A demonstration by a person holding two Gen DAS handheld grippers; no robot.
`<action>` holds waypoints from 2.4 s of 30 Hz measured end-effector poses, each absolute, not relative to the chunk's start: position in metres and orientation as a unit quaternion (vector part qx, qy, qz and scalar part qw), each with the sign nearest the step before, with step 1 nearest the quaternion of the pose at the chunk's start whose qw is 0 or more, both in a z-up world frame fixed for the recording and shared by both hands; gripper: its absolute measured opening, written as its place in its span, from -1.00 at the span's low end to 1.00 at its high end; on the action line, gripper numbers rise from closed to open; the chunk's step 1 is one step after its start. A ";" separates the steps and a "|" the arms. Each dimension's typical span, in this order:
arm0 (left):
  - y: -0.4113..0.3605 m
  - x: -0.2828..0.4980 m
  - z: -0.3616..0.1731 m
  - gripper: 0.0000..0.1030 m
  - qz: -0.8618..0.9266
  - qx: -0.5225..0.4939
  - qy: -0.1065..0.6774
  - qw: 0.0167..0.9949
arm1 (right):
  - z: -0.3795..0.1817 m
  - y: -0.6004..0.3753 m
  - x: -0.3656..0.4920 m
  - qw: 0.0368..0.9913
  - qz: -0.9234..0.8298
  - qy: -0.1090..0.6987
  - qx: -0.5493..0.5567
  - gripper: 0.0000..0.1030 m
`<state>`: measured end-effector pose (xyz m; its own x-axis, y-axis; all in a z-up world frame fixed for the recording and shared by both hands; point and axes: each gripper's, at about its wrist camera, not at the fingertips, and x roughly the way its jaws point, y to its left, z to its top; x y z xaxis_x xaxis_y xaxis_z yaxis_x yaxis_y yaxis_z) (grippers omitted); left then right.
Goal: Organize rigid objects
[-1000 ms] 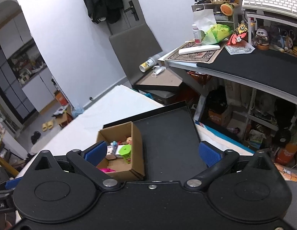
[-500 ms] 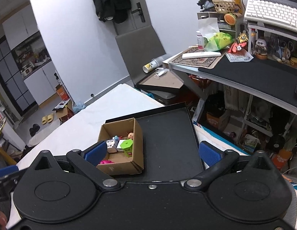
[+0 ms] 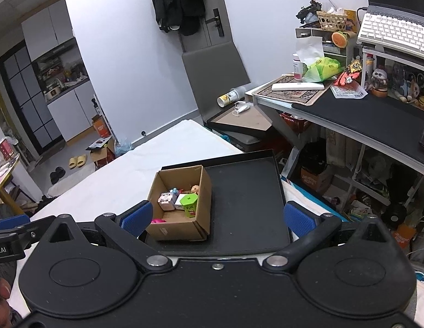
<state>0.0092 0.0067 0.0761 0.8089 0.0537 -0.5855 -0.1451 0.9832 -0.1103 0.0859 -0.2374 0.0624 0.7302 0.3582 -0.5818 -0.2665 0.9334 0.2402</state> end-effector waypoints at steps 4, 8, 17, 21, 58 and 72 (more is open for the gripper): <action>0.004 0.010 0.076 0.99 0.049 -0.072 0.307 0.948 | 0.064 -0.238 0.086 0.928 0.166 0.325 0.071 1.00; 0.004 0.011 0.077 0.99 0.048 -0.072 0.307 0.948 | 0.063 -0.238 0.086 0.928 0.167 0.326 0.069 1.00; 0.007 0.011 0.075 0.99 0.054 -0.074 0.310 0.946 | 0.061 -0.239 0.086 0.926 0.166 0.330 0.072 1.00; 0.009 0.011 0.074 0.99 0.055 -0.076 0.311 0.946 | 0.061 -0.238 0.086 0.927 0.164 0.330 0.069 1.00; 0.016 0.010 0.070 0.99 0.061 -0.077 0.315 0.944 | 0.054 -0.230 0.088 0.926 0.159 0.340 0.046 1.00; 0.017 0.009 0.064 0.99 0.058 -0.080 0.319 0.943 | 0.050 -0.226 0.090 0.922 0.163 0.348 0.048 1.00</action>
<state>0.0089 0.0169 0.0638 0.7899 0.0579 -0.6105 -0.1596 0.9806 -0.1134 0.0899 -0.2265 0.0502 0.7047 0.3352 -0.6254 -0.2677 0.9418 0.2031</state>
